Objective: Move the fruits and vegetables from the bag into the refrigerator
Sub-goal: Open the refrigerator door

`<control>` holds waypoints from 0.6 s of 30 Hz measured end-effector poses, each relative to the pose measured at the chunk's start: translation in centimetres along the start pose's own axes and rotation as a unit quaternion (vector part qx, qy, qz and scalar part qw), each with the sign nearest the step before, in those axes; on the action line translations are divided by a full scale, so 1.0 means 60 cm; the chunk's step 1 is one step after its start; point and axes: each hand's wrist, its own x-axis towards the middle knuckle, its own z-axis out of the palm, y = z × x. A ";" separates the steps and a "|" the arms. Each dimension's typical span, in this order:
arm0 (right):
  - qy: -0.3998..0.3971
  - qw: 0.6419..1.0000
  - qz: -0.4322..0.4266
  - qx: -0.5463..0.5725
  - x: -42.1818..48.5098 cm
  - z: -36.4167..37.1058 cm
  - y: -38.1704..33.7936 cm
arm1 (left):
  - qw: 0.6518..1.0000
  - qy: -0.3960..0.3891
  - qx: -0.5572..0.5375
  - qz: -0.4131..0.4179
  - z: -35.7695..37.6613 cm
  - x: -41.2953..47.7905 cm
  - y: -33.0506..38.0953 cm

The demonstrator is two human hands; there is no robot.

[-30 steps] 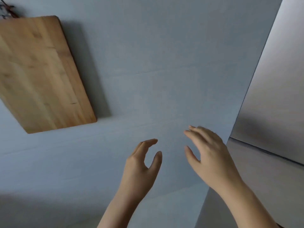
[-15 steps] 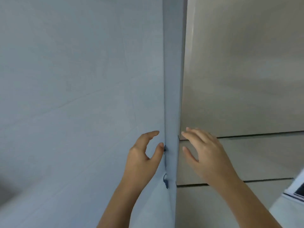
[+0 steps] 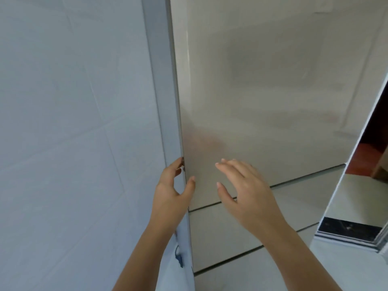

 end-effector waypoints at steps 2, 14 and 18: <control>0.006 1.000 -0.012 0.005 0.006 0.005 0.002 | 1.000 0.003 -0.023 0.005 0.001 0.011 -0.005; 0.006 1.000 -0.001 0.030 0.015 0.025 0.001 | 0.981 -0.003 -0.191 -0.034 0.013 0.021 -0.017; 0.002 1.000 -0.005 0.029 0.011 0.027 -0.006 | 0.978 -0.007 -0.205 -0.043 0.013 0.019 -0.015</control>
